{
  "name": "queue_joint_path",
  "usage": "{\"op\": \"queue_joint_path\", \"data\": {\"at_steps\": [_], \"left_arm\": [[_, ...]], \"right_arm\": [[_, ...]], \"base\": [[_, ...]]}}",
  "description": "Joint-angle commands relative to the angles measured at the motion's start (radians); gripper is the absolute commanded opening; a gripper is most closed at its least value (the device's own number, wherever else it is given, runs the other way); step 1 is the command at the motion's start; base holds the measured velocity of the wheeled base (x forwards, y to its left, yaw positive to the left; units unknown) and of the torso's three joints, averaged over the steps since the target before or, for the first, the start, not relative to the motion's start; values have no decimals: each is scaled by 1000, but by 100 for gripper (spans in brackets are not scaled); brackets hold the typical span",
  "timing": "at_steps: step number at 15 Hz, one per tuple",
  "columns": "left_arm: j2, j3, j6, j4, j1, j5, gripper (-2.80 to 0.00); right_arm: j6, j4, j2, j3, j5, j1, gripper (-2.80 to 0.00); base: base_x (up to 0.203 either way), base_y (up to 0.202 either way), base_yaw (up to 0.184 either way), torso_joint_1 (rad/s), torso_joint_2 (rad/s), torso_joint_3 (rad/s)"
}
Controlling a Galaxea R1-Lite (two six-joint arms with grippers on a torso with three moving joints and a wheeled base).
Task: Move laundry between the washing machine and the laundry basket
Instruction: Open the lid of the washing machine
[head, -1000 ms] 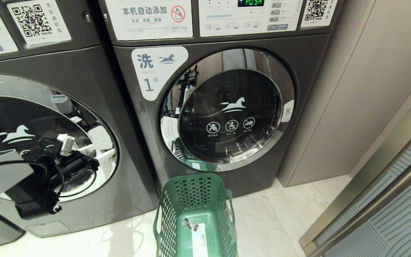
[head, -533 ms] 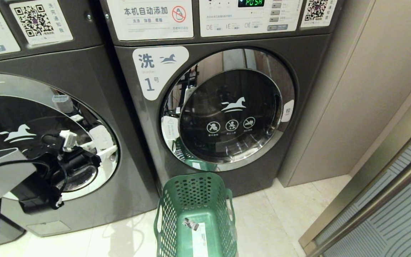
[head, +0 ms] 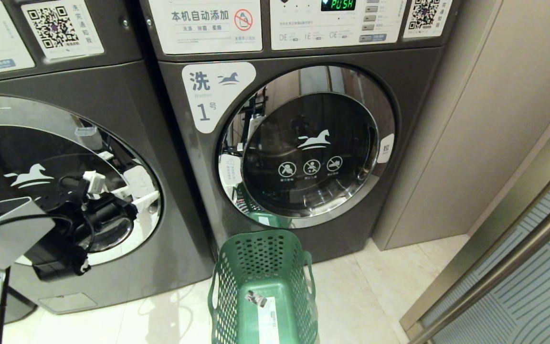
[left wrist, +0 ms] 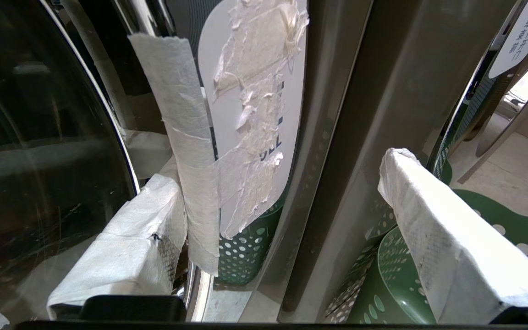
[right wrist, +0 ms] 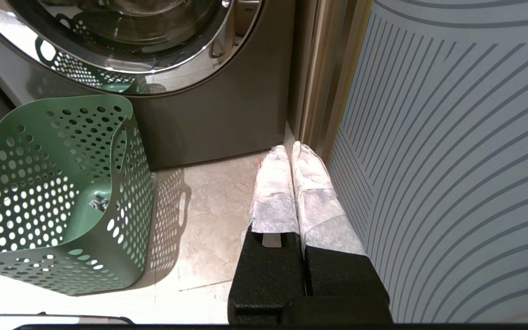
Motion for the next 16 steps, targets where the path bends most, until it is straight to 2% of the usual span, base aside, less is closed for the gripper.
{"op": "queue_joint_path", "data": {"at_steps": [1,7,9,16], "left_arm": [[-5,-1,-1,-11,-4,-8,0],[-36,69,-24,-11,-2,-12,0],[-46,89,-24,-11,1,-35,0],[-100,169,-20,-11,5,-40,0]], "right_arm": [[0,-1,1,0,0,0,-280],[0,0,1,0,0,0,-280],[0,0,1,0,0,0,-280],[1,0,1,0,0,0,-280]], "base": [[0,0,0,0,0,0],[0,0,0,0,0,0],[0,0,0,0,0,0],[0,0,0,0,0,0]]}}
